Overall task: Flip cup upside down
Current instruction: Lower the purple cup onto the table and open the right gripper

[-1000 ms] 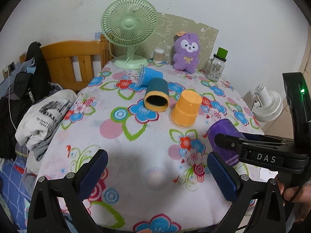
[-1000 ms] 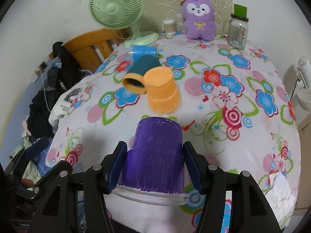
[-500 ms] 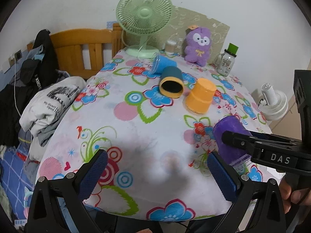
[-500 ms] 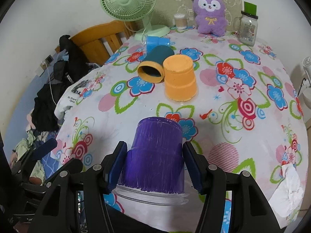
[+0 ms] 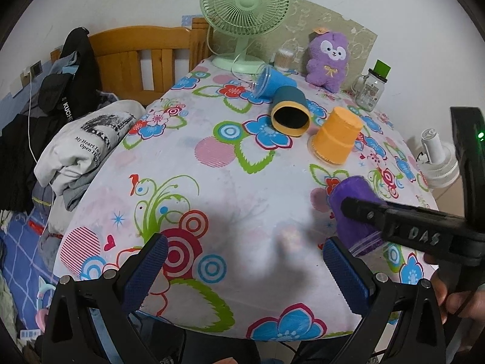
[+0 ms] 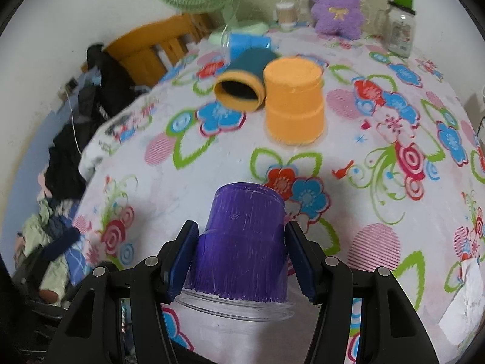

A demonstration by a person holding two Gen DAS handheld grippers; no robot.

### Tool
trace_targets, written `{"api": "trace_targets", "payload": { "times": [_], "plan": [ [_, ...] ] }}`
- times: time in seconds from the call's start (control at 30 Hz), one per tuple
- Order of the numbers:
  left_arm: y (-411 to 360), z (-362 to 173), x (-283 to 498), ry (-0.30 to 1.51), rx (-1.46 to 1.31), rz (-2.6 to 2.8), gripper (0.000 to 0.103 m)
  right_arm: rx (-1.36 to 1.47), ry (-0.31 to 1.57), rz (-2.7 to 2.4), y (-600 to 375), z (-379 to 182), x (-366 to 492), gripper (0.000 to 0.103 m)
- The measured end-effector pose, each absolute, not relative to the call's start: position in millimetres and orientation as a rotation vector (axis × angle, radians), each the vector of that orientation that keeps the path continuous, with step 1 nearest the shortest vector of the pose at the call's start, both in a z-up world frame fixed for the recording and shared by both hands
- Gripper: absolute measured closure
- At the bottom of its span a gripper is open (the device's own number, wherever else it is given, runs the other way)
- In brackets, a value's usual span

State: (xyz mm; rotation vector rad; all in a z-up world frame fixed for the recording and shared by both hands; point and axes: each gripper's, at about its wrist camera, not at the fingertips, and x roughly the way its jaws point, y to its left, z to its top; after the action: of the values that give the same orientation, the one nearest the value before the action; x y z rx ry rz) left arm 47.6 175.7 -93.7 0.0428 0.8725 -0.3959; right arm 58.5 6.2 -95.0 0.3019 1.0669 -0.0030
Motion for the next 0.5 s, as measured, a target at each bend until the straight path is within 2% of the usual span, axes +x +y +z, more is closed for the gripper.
{"api": "trace_targets", "payload": {
  "times": [0.1,0.27,0.37,0.5],
  "plan": [
    [175.8,-95.8,49.9,0.879,0.044,-0.395,0.000,0.342,1.078,0.021,6.5,-101.6,59.8,0.030],
    [176.2,-97.8,52.0,0.888,0.046,-0.391,0.000,0.339,1.062,0.011,4.4,-97.0,59.0,0.029],
    [176.2,-98.3,52.6,0.889,0.044,-0.390,0.000,0.340,1.057,0.004,0.5,-93.8,57.0,0.023],
    [175.4,-97.5,53.4,0.890,0.041,-0.391,0.000,0.348,1.050,0.007,-3.4,-91.1,53.9,0.022]
  ]
}}
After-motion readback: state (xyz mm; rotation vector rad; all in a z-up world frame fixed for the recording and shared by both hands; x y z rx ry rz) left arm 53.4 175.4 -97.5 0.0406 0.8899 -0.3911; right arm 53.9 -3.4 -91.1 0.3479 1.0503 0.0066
